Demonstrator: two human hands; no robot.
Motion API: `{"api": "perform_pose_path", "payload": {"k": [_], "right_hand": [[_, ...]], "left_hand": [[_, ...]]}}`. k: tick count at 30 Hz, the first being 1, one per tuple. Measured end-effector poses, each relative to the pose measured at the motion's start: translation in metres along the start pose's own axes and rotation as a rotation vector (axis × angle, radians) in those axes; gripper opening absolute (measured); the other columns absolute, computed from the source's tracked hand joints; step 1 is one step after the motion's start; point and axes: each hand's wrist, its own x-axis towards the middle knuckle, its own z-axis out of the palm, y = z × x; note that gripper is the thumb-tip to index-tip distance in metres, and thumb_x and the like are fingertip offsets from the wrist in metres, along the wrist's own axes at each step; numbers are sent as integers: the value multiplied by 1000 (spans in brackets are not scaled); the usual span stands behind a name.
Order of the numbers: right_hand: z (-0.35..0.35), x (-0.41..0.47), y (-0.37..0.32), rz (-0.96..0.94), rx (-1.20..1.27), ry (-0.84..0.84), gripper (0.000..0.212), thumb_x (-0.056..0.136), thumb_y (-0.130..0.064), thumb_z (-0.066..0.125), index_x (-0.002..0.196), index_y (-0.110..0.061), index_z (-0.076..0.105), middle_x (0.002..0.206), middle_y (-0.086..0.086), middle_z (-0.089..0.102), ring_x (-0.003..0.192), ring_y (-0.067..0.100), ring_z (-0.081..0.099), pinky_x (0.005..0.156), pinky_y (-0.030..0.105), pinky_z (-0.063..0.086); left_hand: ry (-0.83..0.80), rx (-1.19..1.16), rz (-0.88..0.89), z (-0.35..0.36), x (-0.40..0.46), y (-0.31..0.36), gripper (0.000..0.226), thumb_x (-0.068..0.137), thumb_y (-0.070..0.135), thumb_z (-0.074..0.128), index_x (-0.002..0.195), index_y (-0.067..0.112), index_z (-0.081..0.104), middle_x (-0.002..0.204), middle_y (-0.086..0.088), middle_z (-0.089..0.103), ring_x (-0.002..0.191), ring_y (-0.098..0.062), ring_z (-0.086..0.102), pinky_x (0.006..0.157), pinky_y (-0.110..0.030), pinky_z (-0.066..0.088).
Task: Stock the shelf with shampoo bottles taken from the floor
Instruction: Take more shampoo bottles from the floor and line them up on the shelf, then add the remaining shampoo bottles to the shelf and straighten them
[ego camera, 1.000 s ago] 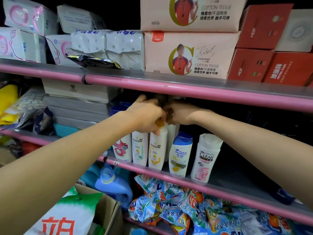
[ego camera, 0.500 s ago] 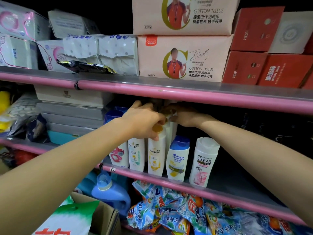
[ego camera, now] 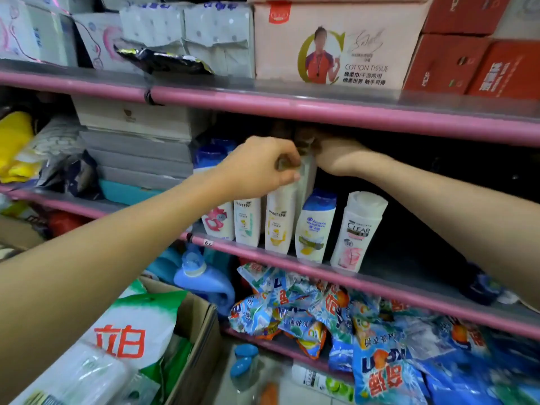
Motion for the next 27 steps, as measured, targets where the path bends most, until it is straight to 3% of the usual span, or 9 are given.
{"api": "perform_pose_path", "payload": {"k": [3,7,10,12,15,18,21,24,27], "right_hand": [[-6,-38,-16,-44,99,103,42,90,-8,46,131,-12,54,133,10,57,123,28,52,102,29,40],[8,-109,-35,-152,271,249,35,87,-8,46,118,-14,62,115,4,67,109,17,60,98,31,45],[48,-160,-46,-123,463,207,28,88,-8,48,108,-17,65,101,-7,68,96,5,62,88,18,48],[89,-185,-49,-63,534,106,27,87,-6,50,106,-17,66,98,-7,68,92,6,62,86,18,48],[167,-213,-48,89,593,-75,26,86,-3,52,105,-14,67,100,1,70,91,13,64,87,25,48],[252,-242,-47,233,584,-269,26,89,-5,51,110,-11,65,106,8,70,98,23,65,90,31,47],[329,-281,-49,317,515,-560,32,90,-14,52,121,-14,58,117,8,65,107,27,61,91,30,47],[382,-327,-46,351,502,-743,45,90,-21,55,133,-15,49,127,12,57,116,29,55,96,32,44],[415,-374,-36,342,452,-834,50,90,-19,55,138,-20,41,136,7,47,121,25,50,97,29,41]], "left_hand": [[75,-227,-59,7,-34,15,18,87,28,64,104,21,69,94,10,68,81,1,59,71,-1,40],[-2,-470,-151,41,-90,23,11,88,23,64,96,18,70,78,17,66,71,9,59,71,-8,46],[-79,-578,-274,89,-135,18,7,88,19,65,91,19,70,78,10,69,70,3,61,73,-16,48],[-162,-595,-376,128,-162,12,8,88,18,64,93,17,71,85,2,71,74,-5,60,78,-22,48],[-304,-551,-501,189,-204,0,12,89,15,63,96,10,71,87,-4,70,69,-2,55,70,-15,43],[-468,-516,-662,251,-250,-13,19,91,13,59,104,4,69,104,-14,69,94,-21,62,82,-25,42],[-613,-407,-831,302,-303,-22,28,90,16,58,116,9,62,115,-13,66,108,-25,60,86,-25,41],[-685,-413,-877,339,-344,-23,41,86,16,64,127,16,57,124,-11,61,112,-23,57,88,-21,39],[-779,-387,-828,368,-364,-22,49,90,25,60,136,20,47,134,-11,52,119,-27,52,101,-29,38]]}}
